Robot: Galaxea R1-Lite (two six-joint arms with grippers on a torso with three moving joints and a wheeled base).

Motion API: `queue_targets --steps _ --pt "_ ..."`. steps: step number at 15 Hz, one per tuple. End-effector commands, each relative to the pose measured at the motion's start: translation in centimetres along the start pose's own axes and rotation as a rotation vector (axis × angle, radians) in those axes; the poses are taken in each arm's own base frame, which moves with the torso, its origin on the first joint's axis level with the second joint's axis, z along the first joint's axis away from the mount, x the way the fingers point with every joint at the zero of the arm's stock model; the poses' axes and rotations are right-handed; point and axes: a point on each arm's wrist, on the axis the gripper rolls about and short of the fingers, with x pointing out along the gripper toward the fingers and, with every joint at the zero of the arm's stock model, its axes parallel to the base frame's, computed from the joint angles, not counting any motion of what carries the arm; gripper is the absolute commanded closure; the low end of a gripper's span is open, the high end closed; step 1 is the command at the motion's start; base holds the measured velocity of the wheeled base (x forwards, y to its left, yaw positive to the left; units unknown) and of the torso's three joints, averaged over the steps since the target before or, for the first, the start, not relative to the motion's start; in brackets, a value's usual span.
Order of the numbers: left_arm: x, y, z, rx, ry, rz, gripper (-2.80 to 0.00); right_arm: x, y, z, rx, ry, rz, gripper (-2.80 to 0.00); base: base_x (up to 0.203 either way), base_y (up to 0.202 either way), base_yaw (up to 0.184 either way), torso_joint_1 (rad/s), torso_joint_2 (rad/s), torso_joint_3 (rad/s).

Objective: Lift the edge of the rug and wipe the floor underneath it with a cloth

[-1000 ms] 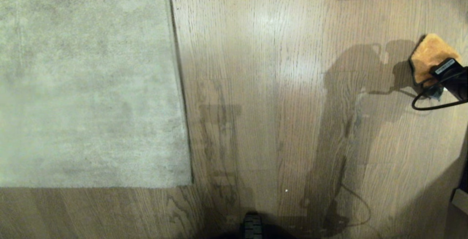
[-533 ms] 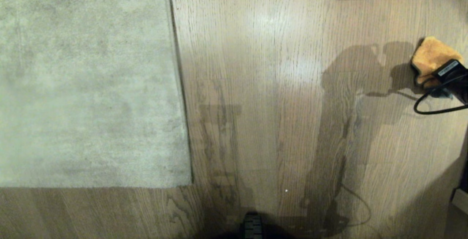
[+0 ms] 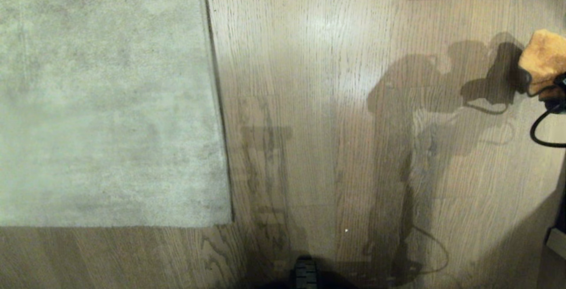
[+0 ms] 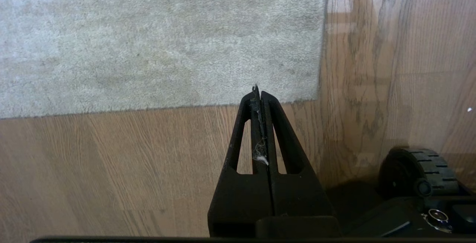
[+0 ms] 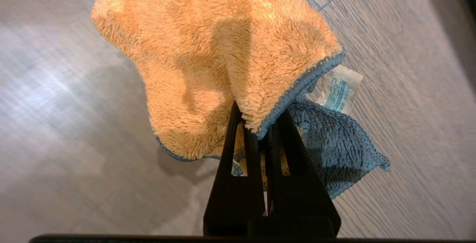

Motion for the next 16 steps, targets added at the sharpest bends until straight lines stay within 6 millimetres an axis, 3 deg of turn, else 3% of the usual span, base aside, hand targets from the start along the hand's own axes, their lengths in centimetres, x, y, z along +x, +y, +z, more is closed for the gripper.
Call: queue_targets --steps 1,4,8,12,16 --pt "0.0 0.0 0.0 0.000 0.001 0.000 0.00 -3.4 1.1 2.0 -0.023 -0.065 0.044 0.00 0.000 0.000 0.000 0.000 0.00 0.000" --pt "0.0 0.0 0.0 0.000 0.001 0.000 0.00 -6.3 1.2 2.5 -0.136 -0.087 0.062 0.00 0.000 0.000 0.000 0.000 0.00 0.000" --pt "0.0 0.0 0.0 0.000 0.001 0.000 0.00 -11.6 1.1 1.7 -0.217 -0.078 0.161 0.00 0.000 0.000 0.000 0.000 0.00 0.000" --pt "0.0 0.0 0.0 0.001 0.001 0.001 0.00 -15.6 0.4 -0.7 -0.247 -0.039 0.232 0.00 0.000 0.000 0.000 0.000 0.00 0.000" --pt "0.0 0.0 0.0 0.001 0.000 0.000 0.00 -20.0 -1.8 -3.7 -0.293 -0.015 0.292 0.00 0.000 0.000 0.000 0.000 0.00 0.000"
